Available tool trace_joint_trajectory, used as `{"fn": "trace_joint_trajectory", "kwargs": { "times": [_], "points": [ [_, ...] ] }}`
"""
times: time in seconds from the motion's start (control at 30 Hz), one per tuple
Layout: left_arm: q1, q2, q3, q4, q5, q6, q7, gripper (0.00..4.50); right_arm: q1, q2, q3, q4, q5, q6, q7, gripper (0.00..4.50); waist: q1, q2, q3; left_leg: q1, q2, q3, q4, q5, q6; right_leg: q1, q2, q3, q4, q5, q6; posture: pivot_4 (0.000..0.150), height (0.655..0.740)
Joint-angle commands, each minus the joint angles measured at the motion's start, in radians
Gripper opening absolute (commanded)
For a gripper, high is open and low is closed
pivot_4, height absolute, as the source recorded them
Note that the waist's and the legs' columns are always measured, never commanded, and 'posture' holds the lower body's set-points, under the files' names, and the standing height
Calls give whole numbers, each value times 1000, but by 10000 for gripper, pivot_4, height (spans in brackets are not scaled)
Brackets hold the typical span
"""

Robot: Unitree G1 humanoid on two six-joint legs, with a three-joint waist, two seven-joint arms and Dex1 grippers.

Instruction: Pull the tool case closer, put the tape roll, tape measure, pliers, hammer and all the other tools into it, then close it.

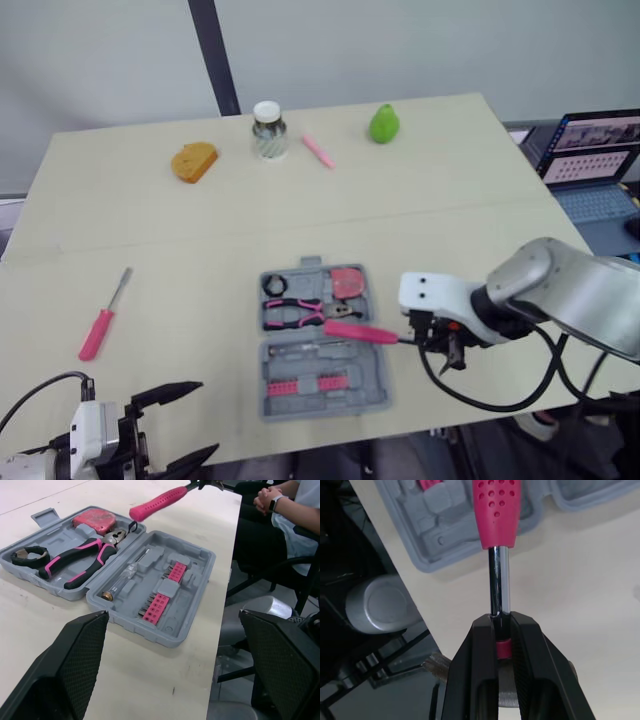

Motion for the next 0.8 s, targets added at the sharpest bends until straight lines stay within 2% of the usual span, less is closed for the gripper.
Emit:
{"fn": "trace_joint_trajectory", "kwargs": {
  "times": [0.03, 0.3, 0.8],
  "points": [
    [42, -11, 34, 1, 3, -29, -9, 45000, -47, 61, 57, 8, 6, 39, -46, 1054, 0, 0, 0, -1, 0, 0, 0, 0, 0, -1, 0, 0, 1, 0, 0, 1500, 7391],
    [69, -5, 62, 25, 2, -46, -19, 45000, -89, 172, 140, 42, 70, 39, -111, 1054, -1, 0, 0, -3, 0, 3, 2, 0, -1, -8, 0, -2, 8, 0, 0, 1500, 7391],
    [114, -1, 116, 38, -4, -46, -50, 45000, -125, 387, 244, 174, 188, 39, -306, 1054, -13, -2, -1, -3, 0, 5, 9, 0, -1, -8, -1, 4, 15, 0, -1, 1500, 7391]
  ]
}}
